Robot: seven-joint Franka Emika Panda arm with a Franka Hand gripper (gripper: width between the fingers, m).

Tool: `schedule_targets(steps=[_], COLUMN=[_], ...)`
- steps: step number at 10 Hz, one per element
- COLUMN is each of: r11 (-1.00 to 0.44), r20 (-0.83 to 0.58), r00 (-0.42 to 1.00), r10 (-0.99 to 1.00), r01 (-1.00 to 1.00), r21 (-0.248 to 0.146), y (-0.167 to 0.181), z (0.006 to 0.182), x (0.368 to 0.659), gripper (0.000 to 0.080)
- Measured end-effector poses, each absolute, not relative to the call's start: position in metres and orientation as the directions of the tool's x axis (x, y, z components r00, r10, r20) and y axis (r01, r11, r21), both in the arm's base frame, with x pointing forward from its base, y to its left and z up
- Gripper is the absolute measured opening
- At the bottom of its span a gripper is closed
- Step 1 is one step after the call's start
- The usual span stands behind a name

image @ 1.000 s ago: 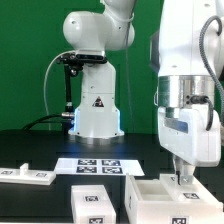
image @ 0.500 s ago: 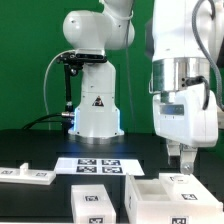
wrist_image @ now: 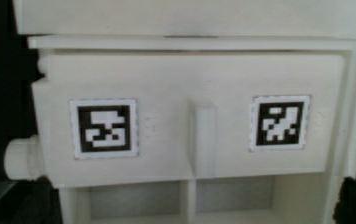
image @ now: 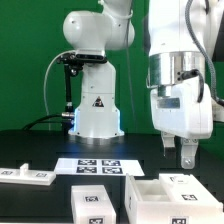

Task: Assemble cabinet

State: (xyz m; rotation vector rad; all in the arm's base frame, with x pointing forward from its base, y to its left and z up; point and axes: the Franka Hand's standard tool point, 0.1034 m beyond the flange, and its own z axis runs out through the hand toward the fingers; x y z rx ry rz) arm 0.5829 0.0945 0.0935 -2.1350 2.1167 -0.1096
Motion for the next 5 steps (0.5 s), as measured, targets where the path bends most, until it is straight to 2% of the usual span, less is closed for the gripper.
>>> schedule_targets(steps=[1,4,5], r11=[-0.006,-0.329,-0.429], r20=[-0.042,0.037,0.075], r00=[0.012,0.328,0.423], r10=[-0.999,-0.944,-0.903], r01=[-0.989,-0.924,-0.881], r21=[-0.145,-0.194,-0.199], y=[0.094,0.068,0.060], z=[0.093,0.098,0.098], x=[0.583,0.563,0.558], gripper=[0.0796,0.0797,0.0797])
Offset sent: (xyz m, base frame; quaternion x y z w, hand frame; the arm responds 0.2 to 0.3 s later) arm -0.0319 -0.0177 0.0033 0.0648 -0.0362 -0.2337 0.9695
